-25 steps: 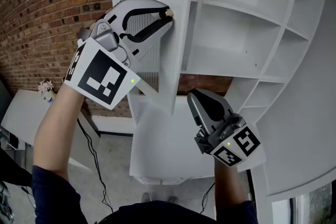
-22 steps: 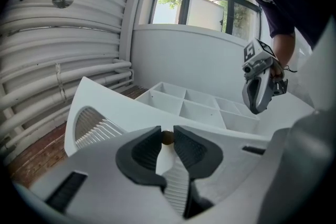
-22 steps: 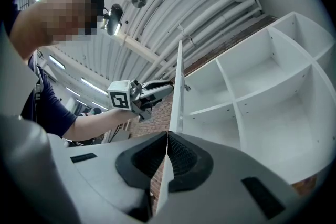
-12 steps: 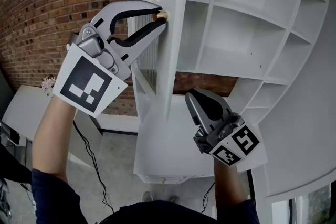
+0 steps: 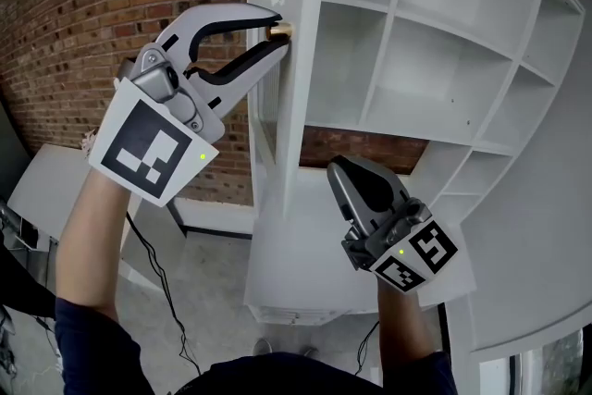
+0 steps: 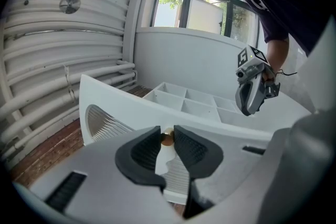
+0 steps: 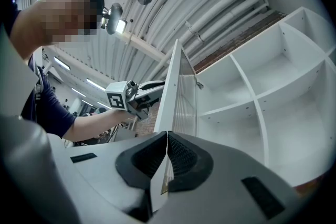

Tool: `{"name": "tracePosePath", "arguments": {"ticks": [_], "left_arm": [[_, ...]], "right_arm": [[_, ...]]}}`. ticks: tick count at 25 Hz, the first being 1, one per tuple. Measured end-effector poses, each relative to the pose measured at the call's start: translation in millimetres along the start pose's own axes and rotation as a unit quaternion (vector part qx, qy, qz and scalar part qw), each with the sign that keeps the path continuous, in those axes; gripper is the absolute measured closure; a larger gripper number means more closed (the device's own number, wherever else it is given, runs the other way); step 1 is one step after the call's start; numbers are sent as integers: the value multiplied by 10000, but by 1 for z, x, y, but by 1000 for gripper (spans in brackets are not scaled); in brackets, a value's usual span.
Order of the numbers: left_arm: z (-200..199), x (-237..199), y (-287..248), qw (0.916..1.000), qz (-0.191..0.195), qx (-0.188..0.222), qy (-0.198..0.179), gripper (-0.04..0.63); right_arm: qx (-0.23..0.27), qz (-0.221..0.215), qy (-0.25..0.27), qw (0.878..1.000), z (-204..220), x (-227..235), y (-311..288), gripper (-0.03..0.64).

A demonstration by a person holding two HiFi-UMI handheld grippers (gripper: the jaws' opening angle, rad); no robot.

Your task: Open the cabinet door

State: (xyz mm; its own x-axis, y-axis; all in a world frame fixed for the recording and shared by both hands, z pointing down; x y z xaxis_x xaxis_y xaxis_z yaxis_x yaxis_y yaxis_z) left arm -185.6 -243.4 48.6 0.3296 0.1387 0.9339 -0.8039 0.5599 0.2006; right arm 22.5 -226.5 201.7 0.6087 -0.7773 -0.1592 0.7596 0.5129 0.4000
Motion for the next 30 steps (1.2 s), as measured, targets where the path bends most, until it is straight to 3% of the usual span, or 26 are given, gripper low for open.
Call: {"name": "tracePosePath", "arguments": {"ticks": [30], "left_arm": [[35,-24,77,9983,-400,-408,-82,511]], "right_arm": [[-103,-359,-124,9992,21,-45,-53,591]]}}
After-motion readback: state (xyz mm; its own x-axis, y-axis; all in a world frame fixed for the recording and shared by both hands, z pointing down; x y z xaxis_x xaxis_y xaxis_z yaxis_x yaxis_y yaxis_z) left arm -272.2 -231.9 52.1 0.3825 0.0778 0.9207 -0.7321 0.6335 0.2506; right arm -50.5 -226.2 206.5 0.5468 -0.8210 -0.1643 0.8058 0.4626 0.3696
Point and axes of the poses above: the fingertips, and each gripper's own axes: y backward along the fingers, x to its right, z out of its underside, the point moved 9 cm from there along y, backward along the fingers, and after that the axes turned 4 degrees about x, right-handed, at the moved point
